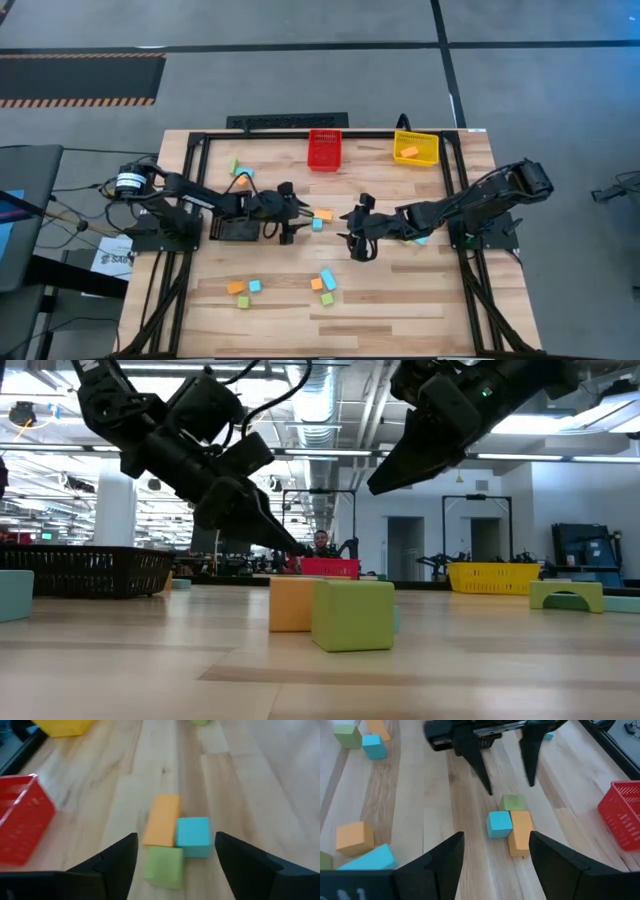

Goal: Sort & place blocks by color
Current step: Put the green block into the black bin

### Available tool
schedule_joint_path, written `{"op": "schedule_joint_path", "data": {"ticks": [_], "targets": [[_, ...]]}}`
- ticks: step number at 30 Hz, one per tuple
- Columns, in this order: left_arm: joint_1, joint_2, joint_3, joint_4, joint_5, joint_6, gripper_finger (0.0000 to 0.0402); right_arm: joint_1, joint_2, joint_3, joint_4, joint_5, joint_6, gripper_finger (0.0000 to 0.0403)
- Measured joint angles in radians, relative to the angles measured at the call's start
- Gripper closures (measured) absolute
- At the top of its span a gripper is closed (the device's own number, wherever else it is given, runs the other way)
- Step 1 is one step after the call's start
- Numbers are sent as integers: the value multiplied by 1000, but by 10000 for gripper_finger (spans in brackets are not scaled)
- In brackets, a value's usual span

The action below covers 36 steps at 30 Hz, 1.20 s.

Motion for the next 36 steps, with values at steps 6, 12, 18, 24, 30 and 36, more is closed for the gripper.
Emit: {"op": "schedule_joint_path", "data": {"ticks": [6,12,18,24,30,36], "targets": [[51,4,0,-1,15,51,94,0,0,0,2,-1,-6,159],[85,8,-1,-10,118,96,84,0,0,0,5,-9,-6,159],[91,32,1,20,158,86,83,-2,0,0,7,-10,-13,159],[90,29,1,5,163,79,83,-17,0,0,25,-23,-31,159],[90,102,33,11,163,66,83,-41,0,0,38,-37,-32,159],[90,193,116,-62,162,75,83,-55,0,0,61,-51,-31,159]]}}
